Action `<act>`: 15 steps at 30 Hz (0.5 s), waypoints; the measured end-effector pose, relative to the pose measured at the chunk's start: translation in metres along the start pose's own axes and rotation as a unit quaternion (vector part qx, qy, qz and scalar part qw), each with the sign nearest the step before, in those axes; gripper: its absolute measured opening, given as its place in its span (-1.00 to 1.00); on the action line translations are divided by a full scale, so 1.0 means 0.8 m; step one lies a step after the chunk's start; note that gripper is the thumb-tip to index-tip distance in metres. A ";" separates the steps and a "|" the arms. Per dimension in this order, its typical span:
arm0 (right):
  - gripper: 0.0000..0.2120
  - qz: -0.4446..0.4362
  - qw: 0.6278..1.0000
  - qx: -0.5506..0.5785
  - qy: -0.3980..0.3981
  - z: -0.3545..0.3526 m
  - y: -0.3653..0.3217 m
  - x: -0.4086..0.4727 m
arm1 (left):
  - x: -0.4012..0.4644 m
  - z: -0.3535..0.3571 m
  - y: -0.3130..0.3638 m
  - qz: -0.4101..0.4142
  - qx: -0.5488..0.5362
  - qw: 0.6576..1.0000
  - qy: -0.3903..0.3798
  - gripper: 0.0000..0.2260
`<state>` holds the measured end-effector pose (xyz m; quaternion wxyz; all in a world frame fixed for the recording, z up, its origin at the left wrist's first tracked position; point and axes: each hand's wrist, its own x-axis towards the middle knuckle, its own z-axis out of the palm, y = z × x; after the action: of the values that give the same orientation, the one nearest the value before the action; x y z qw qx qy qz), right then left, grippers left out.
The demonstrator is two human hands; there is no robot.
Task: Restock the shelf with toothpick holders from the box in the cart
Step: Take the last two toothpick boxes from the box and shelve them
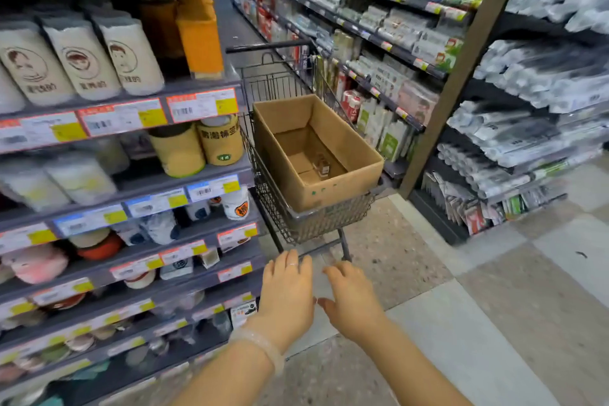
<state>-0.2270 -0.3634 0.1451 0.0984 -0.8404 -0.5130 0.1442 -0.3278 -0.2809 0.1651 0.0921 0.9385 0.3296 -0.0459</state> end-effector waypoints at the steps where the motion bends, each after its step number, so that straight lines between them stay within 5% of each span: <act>1: -0.59 0.004 1.000 0.003 0.001 -0.004 0.011 0.002 | 0.007 -0.002 0.010 0.004 0.002 1.000 -0.001 -0.38; 15: -0.68 0.058 0.998 0.027 0.001 -0.052 0.114 0.134 | 0.189 -0.012 0.054 0.048 0.018 0.997 -0.052 -0.38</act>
<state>-0.0905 -0.3100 0.1406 0.1130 -0.8660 -0.4589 0.1632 -0.1823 -0.2199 0.1588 0.0944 0.9511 0.2780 -0.0957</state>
